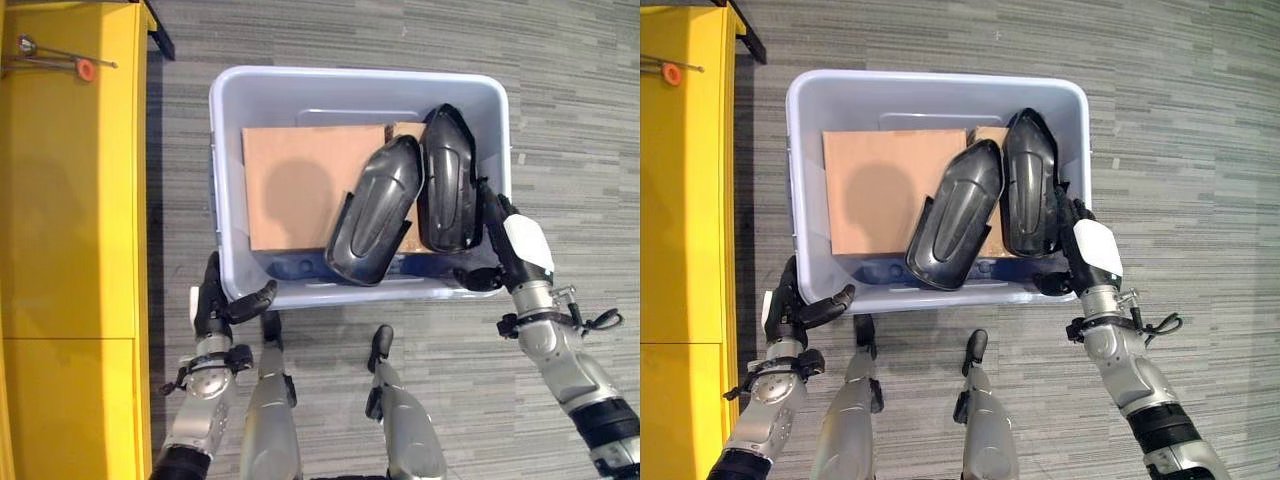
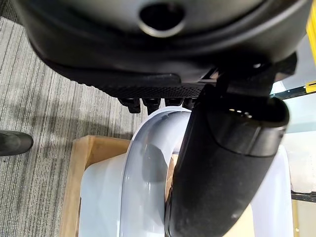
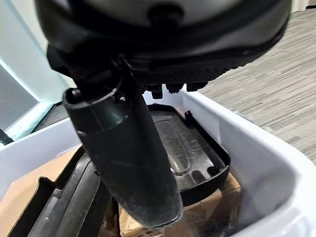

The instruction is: Move parts from the plastic box to the shelf.

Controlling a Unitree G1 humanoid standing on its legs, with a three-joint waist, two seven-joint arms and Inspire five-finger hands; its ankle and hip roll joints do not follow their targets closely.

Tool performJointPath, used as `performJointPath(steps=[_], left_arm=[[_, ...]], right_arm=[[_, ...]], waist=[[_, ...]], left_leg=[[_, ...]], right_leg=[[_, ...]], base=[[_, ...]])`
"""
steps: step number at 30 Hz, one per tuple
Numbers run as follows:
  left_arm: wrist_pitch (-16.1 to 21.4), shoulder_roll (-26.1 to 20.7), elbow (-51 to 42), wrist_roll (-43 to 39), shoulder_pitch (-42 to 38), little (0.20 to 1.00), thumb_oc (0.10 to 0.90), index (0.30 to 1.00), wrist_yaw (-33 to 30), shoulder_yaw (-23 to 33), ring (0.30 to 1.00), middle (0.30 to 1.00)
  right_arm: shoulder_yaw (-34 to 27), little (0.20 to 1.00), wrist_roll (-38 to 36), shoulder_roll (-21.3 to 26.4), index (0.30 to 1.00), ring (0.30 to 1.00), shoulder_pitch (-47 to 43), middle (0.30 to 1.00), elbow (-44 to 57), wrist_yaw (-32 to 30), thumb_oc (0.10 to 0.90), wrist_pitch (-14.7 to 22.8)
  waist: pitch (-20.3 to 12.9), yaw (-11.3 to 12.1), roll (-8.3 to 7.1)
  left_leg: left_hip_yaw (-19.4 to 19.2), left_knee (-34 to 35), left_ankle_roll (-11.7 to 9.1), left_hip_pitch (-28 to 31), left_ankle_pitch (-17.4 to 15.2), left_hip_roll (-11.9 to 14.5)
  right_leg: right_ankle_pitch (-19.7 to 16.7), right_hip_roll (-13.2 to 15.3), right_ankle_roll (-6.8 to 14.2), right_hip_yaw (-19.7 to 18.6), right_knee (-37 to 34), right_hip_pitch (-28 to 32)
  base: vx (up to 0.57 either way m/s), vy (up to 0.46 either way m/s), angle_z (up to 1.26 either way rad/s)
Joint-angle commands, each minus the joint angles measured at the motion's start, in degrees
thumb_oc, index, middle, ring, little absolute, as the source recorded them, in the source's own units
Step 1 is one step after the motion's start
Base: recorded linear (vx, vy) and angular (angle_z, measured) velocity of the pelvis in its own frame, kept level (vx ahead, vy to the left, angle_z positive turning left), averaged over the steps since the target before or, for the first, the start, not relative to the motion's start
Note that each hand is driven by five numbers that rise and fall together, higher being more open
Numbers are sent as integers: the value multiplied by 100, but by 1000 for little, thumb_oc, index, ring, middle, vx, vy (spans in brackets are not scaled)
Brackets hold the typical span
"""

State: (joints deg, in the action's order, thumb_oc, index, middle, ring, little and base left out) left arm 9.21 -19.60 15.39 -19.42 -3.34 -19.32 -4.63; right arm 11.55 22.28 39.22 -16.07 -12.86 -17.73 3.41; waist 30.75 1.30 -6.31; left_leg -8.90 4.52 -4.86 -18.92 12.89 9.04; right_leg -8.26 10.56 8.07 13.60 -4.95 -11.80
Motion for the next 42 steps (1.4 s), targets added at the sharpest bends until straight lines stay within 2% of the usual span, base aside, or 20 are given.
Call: performJointPath(steps=[1,14,26,29,33,34,41,42], left_arm=[[297,-252,-69,191,187,1000,900,1000,26,78,1000,1000],[355,-210,-102,137,133,1000,900,1000,-14,-45,1000,1000],[403,-167,-20,54,56,1000,900,1000,-9,-243,1000,1000],[460,-130,70,10,-52,1000,900,1000,45,-461,1000,1000],[508,-131,100,-43,-95,1000,900,1000,81,-539,1000,1000],[517,-133,98,-104,-100,1000,900,1000,133,-633,1000,1000],[547,-152,132,-205,-205,1000,900,1000,197,-765,1000,1000],[546,-157,140,-204,-215,1000,900,1000,201,-775,1000,1000]], right_arm=[[-70,1000,-114,371,1000,1000,-685,1000,-123,-258,900,156],[533,1000,182,289,1000,1000,-1360,1000,-582,-303,900,44],[1236,1000,713,127,1000,1000,-1897,1000,-1578,-297,900,-162],[1659,1000,875,-44,1000,1000,-2222,1000,-2541,-278,900,-275],[1798,1000,800,-138,1000,1000,-2372,1000,-3247,-282,900,-345],[1893,1000,735,-189,1000,1000,-2491,1000,-3768,-266,900,-374],[2035,1000,783,-231,1000,1000,-2603,1000,-4373,-286,900,-453],[2038,907,805,-232,907,907,-2590,907,-4396,-285,833,-465]], waist=[[-96,100,-76],[-96,204,23],[-96,283,174],[-96,356,268],[-96,400,342],[-96,453,405],[-96,504,511],[-96,502,515]], left_leg=[[-161,48,-317,672,-835,255],[-113,48,-314,500,-799,250],[-66,48,-307,236,-750,225],[-38,48,-317,95,-714,224],[-8,48,-313,29,-700,208],[9,48,-308,-13,-681,198],[18,48,-306,-77,-646,179],[21,48,-307,-76,-647,177]], right_leg=[[-35,299,65,-75,228,-9],[-37,301,56,-47,253,-144],[-33,338,53,7,321,-399],[-49,369,56,37,332,-502],[-45,387,59,73,364,-555],[-46,397,57,86,384,-596],[-68,416,56,104,395,-648],[-69,416,57,107,392,-647]], base=[[0,0,0],[0,0,0],[-3,2,2],[0,0,0],[0,0,0],[0,0,0],[-4,1,0],[0,0,0]])
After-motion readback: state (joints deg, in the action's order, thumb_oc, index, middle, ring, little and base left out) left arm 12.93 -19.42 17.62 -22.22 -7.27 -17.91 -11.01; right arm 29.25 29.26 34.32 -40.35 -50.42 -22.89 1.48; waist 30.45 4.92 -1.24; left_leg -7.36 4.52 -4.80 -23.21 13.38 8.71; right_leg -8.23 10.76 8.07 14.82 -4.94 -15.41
